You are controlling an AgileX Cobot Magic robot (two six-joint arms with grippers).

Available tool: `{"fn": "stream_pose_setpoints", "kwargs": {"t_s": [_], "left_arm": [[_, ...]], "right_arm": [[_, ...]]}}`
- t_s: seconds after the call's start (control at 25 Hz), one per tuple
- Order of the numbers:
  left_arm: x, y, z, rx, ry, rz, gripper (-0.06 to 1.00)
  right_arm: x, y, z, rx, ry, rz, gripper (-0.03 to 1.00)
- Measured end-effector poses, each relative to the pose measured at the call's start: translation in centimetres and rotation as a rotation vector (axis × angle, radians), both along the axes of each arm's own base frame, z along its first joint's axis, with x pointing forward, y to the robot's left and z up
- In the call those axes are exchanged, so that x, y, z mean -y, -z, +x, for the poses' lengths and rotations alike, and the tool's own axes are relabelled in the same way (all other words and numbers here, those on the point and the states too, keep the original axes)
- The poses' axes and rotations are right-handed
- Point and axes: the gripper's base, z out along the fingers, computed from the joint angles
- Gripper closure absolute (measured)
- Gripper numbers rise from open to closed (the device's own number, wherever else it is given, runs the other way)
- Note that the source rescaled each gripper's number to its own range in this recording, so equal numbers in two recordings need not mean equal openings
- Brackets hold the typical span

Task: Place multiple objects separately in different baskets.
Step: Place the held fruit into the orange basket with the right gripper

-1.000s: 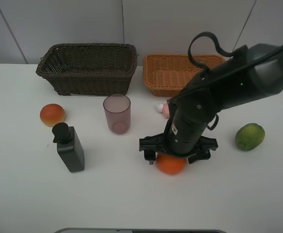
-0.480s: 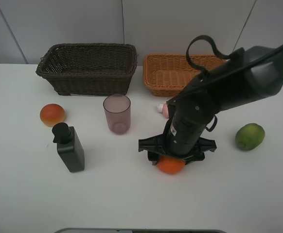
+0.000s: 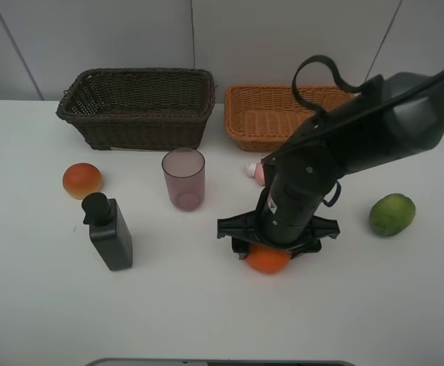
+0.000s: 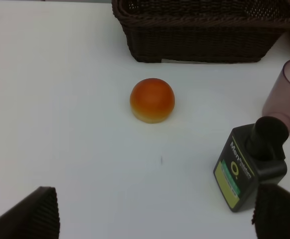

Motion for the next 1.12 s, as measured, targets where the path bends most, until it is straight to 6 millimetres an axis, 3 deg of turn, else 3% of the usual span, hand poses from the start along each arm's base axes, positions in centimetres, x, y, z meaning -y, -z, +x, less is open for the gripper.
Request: {"fn": "stream_pose_setpoints", "kwargs": {"t_s": [0.24,0.52,0.88,1.12], "left_arm": [[0.0,0.0,0.0,0.000,0.000,0.000,-0.06],[0.0,0.0,0.0,0.000,-0.001,0.001,-0.06],[0.0,0.0,0.0,0.000,-0.001,0.001,-0.06],[0.0,0.0,0.0,0.000,-0.001,0.001,-0.06]], "right_arm": [[0.2,-0.3,-0.2,-0.017,0.010,-0.011,0.50],[-0.2,-4.7,1.3,0.015,-0.117,-0.006,0.50],[2.6,-10.5,7.8,0.004,-0.201,-0.069,0.50],[5.5,-12.0,13.0,0.038,-0.141,-0.067,0.50]]}}
